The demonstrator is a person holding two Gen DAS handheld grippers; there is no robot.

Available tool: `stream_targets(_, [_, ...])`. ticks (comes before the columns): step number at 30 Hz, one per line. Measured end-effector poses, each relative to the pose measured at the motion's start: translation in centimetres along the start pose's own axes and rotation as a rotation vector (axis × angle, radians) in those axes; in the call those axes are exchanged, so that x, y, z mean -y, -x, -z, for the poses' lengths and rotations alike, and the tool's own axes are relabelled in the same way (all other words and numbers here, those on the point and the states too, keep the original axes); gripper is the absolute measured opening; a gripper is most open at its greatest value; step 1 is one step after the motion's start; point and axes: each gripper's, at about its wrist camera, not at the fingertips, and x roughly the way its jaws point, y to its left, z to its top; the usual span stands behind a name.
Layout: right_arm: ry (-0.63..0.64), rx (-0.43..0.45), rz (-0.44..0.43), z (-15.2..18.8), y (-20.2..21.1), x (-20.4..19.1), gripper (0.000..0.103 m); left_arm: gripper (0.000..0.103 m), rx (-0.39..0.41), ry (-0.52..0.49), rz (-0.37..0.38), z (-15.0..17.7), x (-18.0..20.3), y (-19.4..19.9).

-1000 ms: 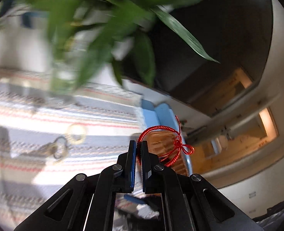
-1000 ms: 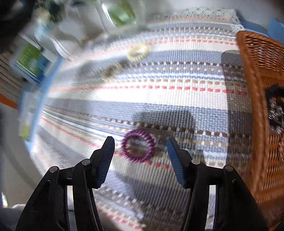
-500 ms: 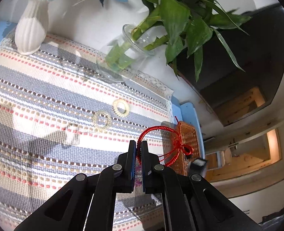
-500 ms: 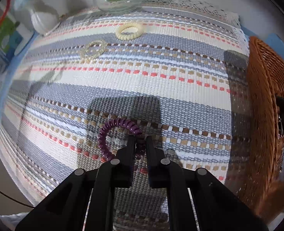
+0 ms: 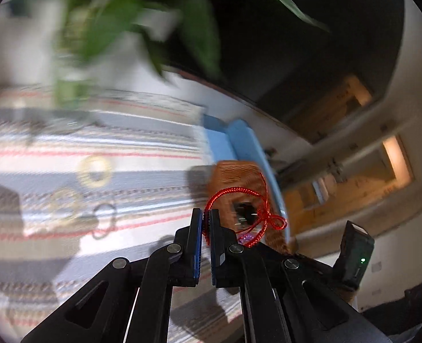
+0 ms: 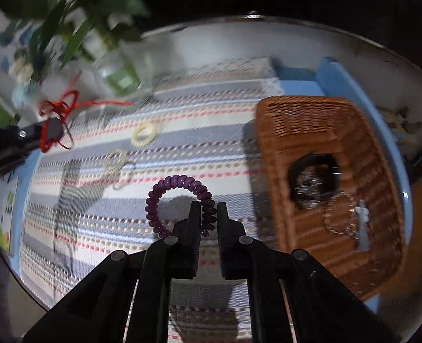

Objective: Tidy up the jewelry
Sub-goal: 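Carry the purple hair tie in the right tool while the left tool carries the red bracelet over the basket, then open the right tool to drop the hair tie while the left tool releases the red bracelet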

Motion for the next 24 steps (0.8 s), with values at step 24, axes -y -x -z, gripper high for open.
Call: stream_targets(24, [-0.327,0.000,0.135,1.3,2.1,15.4,0.011,0.004,-0.337,-0.174,-0.055,-0.5,8.9,-22.2])
